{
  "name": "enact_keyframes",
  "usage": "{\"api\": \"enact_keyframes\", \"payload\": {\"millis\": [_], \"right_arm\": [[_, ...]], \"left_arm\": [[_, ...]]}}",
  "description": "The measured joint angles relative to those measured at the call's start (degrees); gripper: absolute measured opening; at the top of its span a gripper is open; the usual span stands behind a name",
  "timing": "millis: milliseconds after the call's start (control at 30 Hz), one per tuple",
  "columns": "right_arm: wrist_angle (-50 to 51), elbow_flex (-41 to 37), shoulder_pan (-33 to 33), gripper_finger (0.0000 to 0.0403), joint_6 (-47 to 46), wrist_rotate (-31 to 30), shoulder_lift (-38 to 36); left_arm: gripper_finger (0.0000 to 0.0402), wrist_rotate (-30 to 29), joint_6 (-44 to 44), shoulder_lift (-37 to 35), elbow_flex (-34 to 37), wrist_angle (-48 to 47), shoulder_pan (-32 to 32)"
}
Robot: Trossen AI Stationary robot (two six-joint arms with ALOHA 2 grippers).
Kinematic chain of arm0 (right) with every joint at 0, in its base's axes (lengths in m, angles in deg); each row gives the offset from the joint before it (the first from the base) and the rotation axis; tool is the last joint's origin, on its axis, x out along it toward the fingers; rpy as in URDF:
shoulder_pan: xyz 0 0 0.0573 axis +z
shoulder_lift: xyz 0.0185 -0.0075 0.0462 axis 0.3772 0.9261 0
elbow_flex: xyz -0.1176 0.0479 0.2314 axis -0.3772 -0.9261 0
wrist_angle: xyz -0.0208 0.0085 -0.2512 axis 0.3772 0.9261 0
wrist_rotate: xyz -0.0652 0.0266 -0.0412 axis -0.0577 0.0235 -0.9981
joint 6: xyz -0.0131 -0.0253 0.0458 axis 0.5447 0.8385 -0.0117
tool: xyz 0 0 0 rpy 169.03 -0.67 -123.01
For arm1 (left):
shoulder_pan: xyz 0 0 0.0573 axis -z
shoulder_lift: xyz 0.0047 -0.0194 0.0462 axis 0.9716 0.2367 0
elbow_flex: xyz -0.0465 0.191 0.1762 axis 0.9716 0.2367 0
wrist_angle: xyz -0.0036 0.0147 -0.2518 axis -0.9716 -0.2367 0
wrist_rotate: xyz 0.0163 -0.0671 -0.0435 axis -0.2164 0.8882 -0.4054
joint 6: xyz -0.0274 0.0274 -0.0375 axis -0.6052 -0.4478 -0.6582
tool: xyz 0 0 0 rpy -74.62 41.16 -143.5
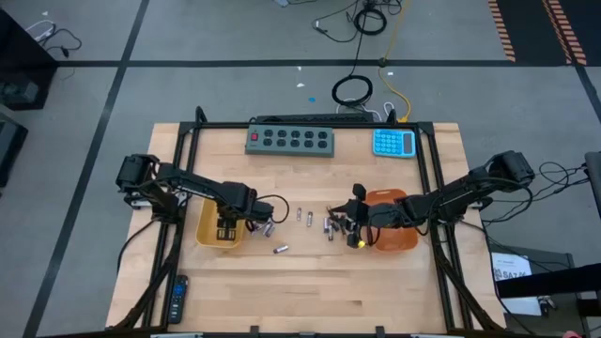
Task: Sort batteries
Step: Put the silver battery into the yellow bin
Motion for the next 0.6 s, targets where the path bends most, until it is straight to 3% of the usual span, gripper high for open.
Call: {"api": "enact_keyframes", "payload": {"millis": [133, 300, 400, 600], "right_arm": [[1.99, 0.00, 0.19, 0.0102, -1.48, 0.04, 0.37], [5.74, 1.39, 1.34, 0.0102, -1.87, -0.25, 0.83], [12.50, 4.56, 1.87, 0.0102, -2.04, -2.34, 1.40], [12.95, 5.18, 2.93, 0.0102, -1.69, -3.63, 1.44]], "left_arm": [[0.0196, -5.20, -1.11, -0.76, -5.21, -4.91, 1.47], [0.0197, -10.92, -0.50, 0.02, -14.43, -1.88, 1.35], [0.0197, -11.12, 0.80, 2.69, -18.94, -0.07, 1.08], [0.0198, -6.96, 4.68, 7.66, -24.55, 5.51, 1.07]]}}
